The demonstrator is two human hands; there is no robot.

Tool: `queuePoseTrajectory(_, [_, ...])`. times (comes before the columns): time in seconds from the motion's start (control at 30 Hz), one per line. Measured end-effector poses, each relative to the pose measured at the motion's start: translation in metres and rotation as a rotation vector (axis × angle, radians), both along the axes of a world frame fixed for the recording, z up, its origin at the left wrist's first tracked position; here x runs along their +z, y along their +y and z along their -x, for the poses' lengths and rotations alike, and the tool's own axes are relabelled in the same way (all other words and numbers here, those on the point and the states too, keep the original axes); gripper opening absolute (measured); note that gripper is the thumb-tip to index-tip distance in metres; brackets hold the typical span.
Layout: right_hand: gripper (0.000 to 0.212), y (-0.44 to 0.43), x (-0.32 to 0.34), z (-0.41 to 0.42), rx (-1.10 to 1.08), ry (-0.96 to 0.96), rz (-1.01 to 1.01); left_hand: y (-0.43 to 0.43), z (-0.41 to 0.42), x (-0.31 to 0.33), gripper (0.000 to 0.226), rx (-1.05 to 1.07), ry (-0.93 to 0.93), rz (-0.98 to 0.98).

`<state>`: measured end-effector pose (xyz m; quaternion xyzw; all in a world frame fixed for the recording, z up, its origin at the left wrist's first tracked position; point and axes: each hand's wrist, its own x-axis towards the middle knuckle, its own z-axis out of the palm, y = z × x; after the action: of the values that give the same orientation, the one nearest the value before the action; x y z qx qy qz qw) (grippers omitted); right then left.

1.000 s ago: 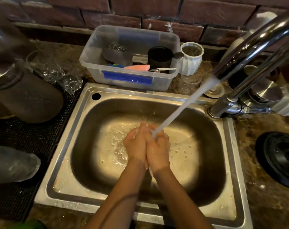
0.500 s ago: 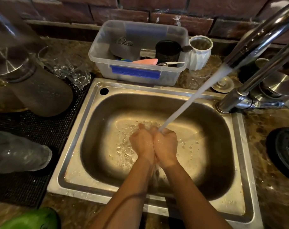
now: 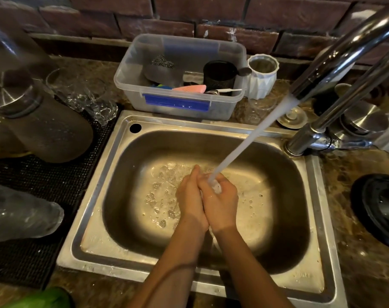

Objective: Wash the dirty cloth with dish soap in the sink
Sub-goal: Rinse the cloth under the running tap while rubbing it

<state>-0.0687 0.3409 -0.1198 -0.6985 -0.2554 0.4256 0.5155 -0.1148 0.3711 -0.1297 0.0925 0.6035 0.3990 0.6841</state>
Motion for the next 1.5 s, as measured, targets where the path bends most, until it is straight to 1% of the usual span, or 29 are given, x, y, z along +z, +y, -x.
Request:
queuePoseTrajectory(0.1, [0.024,0.009,0.004,0.002,-0.029,-0.056,0.035,0.003,-0.003,0.010,0.035,-0.012,0.164,-0.017])
queuePoseTrajectory(0.17, [0.028,0.013,0.005,0.002,-0.053,-0.044,0.045,0.008,-0.004,0.015,0.037,0.001,0.236,-0.004])
queuePoseTrajectory(0.27, [0.030,0.016,0.008,-0.002,-0.077,-0.033,0.068,0.015,-0.006,0.013,0.033,-0.025,0.301,0.019])
queuePoseTrajectory(0.37, [0.032,0.019,0.009,-0.007,-0.056,-0.026,0.126,0.020,-0.007,0.010,0.022,-0.027,0.299,0.094])
queuePoseTrajectory(0.43, [0.036,0.018,0.011,-0.009,-0.030,-0.046,0.143,0.019,-0.008,0.009,0.022,-0.020,0.266,0.105])
queuePoseTrajectory(0.5, [0.036,0.015,0.012,-0.011,-0.004,-0.081,0.137,0.013,-0.009,0.008,0.026,-0.052,0.208,0.082])
queuePoseTrajectory(0.53, [0.034,0.013,0.013,-0.012,0.015,-0.099,0.122,0.010,-0.010,0.007,0.030,-0.070,0.123,0.073])
queuePoseTrajectory(0.63, [0.025,0.008,0.011,-0.016,0.084,-0.107,0.059,0.003,-0.007,0.005,0.050,-0.056,-0.302,0.083])
queuePoseTrajectory(0.67, [0.026,0.006,0.012,-0.019,0.116,-0.121,0.056,0.000,-0.006,0.004,0.052,-0.051,-0.403,0.090])
queuePoseTrajectory(0.7, [0.030,0.003,0.014,-0.023,0.138,-0.133,0.048,-0.002,-0.005,0.004,0.050,-0.058,-0.450,0.094])
queuePoseTrajectory(0.73, [0.032,-0.001,0.016,-0.030,0.122,-0.132,0.030,-0.004,-0.006,0.004,0.046,-0.077,-0.466,0.101])
queuePoseTrajectory(0.8, [0.030,-0.009,0.022,-0.052,0.001,-0.173,-0.032,-0.007,-0.008,0.004,0.048,-0.096,-0.474,0.099])
queuePoseTrajectory(0.83, [0.028,-0.013,0.028,-0.065,-0.078,-0.229,-0.059,-0.008,-0.009,0.004,0.049,-0.095,-0.476,0.093])
queuePoseTrajectory(0.87, [0.031,-0.018,0.033,-0.080,-0.156,-0.296,-0.096,-0.007,-0.009,0.004,0.047,-0.088,-0.479,0.089])
queuePoseTrajectory(0.93, [0.046,-0.023,0.045,-0.107,-0.339,-0.421,-0.181,-0.004,-0.006,0.005,0.045,-0.058,-0.484,0.075])
queuePoseTrajectory(1.0, [0.064,-0.023,0.055,-0.133,-0.476,-0.483,-0.165,-0.001,-0.004,0.007,0.041,-0.074,-0.491,0.039])
queuePoseTrajectory(1.07, [0.080,-0.019,0.064,-0.159,-0.488,-0.453,-0.071,0.001,-0.003,0.014,0.038,-0.103,-0.506,0.021])
queuePoseTrajectory(1.13, [0.090,-0.013,0.068,-0.178,-0.453,-0.410,-0.047,0.003,0.000,0.018,0.039,-0.151,-0.521,-0.002])
queuePoseTrajectory(1.2, [0.087,-0.010,0.072,-0.186,-0.473,-0.376,-0.059,0.006,0.000,0.017,0.044,-0.170,-0.537,-0.026])
queuePoseTrajectory(1.27, [0.078,-0.009,0.074,-0.187,-0.526,-0.369,-0.100,0.009,0.001,0.016,0.047,-0.157,-0.519,-0.033])
queuePoseTrajectory(1.37, [0.069,-0.015,0.074,-0.182,-0.528,-0.379,-0.130,0.008,-0.001,0.019,0.036,-0.171,-0.482,-0.025])
queuePoseTrajectory(1.43, [0.066,-0.018,0.076,-0.177,-0.490,-0.414,-0.135,0.009,-0.001,0.019,0.033,-0.107,-0.423,-0.003])
queuePoseTrajectory(1.5, [0.067,-0.016,0.078,-0.178,-0.466,-0.433,-0.113,0.010,-0.002,0.022,0.043,-0.091,-0.478,0.013])
